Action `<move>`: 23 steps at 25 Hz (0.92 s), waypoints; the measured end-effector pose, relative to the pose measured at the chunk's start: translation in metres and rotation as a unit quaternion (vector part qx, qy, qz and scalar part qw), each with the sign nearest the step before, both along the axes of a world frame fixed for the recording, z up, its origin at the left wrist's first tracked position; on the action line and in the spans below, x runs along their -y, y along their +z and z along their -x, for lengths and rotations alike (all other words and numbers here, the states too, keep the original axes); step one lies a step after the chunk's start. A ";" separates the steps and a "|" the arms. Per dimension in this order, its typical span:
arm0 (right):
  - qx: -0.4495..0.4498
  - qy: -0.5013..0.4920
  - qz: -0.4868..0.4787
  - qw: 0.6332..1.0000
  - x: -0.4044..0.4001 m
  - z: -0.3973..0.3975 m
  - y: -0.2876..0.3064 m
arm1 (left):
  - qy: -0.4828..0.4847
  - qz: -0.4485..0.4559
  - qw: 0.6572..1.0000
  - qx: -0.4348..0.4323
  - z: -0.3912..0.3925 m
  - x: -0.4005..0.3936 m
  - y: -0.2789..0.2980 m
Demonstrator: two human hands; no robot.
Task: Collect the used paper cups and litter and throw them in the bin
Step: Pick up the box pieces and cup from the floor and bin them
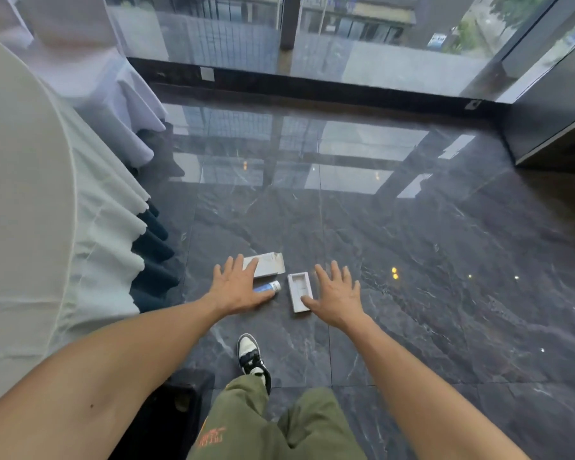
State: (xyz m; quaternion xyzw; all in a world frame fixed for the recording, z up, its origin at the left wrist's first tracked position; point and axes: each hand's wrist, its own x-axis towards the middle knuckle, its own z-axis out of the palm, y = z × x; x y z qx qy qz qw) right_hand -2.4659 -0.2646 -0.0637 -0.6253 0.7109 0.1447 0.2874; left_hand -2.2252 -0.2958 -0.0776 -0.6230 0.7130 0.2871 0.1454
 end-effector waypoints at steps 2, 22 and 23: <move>0.007 -0.011 -0.013 1.000 0.021 0.008 -0.014 | 0.005 -0.013 1.000 -0.003 0.003 0.021 -0.009; 0.071 -0.063 -0.098 0.991 0.190 0.062 -0.476 | 0.153 -0.062 0.985 -0.051 0.059 0.203 -0.449; 0.074 -0.070 -0.098 0.990 0.192 0.061 -0.512 | 0.150 -0.061 0.985 -0.052 0.058 0.208 -0.486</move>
